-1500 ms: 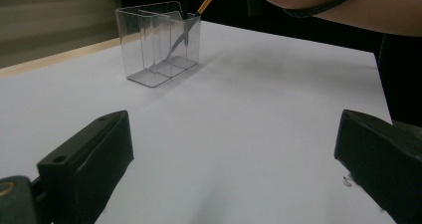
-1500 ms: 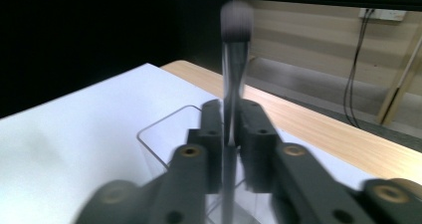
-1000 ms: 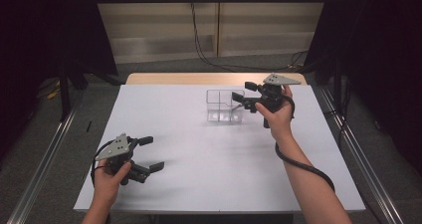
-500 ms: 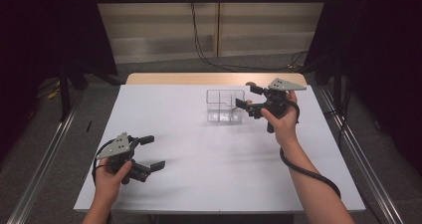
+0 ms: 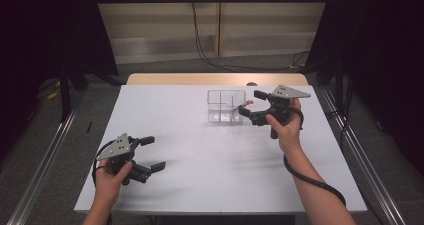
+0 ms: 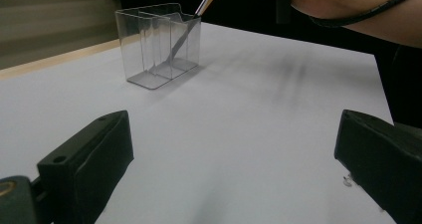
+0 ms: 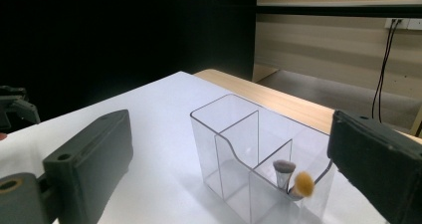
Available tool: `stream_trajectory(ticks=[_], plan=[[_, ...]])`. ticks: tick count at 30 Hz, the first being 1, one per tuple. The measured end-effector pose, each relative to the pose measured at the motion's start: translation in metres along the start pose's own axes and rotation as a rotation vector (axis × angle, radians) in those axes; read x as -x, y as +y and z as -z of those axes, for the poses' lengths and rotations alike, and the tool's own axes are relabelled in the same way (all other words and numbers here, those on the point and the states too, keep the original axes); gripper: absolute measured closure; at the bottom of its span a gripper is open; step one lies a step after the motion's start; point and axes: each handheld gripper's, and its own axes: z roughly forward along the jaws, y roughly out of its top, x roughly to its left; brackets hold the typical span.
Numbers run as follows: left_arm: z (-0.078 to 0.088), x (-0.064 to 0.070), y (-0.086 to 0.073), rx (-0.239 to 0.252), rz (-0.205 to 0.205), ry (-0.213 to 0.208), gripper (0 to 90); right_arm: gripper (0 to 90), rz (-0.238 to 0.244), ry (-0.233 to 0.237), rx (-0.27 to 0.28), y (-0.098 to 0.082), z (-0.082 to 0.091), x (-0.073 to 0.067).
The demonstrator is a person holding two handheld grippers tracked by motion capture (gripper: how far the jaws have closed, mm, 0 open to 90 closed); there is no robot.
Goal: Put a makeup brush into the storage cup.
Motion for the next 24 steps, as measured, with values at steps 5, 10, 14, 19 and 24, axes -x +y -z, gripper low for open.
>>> stream_trajectory(ticks=[5,10,14,19,24], plan=[[0.000,0.000,0.000,0.001,0.000,0.003,1.9,2.3,-0.002,0.007,0.017,-0.004,0.008,-0.001],[0.000,0.000,0.000,0.005,0.004,0.002,1.9,2.3,0.001,0.001,0.021,-0.009,0.018,0.000],[0.000,-0.001,0.000,0.002,-0.001,0.003,1.9,2.3,0.011,0.006,0.017,-0.014,0.024,-0.001],[0.000,-0.001,-0.001,0.005,0.004,0.005,1.9,2.3,0.023,0.014,0.012,-0.018,0.030,-0.003],[0.000,-0.001,-0.001,0.005,0.005,0.007,1.9,2.4,0.029,0.019,0.004,-0.023,0.033,-0.007]])
